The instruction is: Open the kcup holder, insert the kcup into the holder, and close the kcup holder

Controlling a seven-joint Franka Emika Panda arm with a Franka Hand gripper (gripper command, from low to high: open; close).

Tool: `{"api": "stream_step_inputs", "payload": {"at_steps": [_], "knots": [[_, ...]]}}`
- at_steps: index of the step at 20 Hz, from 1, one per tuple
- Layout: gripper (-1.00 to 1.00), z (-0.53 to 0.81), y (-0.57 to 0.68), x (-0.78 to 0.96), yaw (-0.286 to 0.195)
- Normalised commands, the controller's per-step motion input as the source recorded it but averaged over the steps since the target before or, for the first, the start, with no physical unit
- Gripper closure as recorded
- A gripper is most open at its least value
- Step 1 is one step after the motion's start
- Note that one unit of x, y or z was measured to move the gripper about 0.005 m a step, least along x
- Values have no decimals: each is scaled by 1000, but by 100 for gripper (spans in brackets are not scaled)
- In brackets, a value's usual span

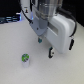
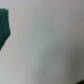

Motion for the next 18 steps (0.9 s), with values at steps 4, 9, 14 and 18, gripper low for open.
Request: {"api": "stream_step_inputs", "payload": {"at_steps": [4, 9, 14, 18], "knots": [[-100, 6, -433, -2, -301], [-100, -3, -422, 11, -303], [-100, -158, -441, -44, -298], [-100, -224, -444, -106, -295]]}}
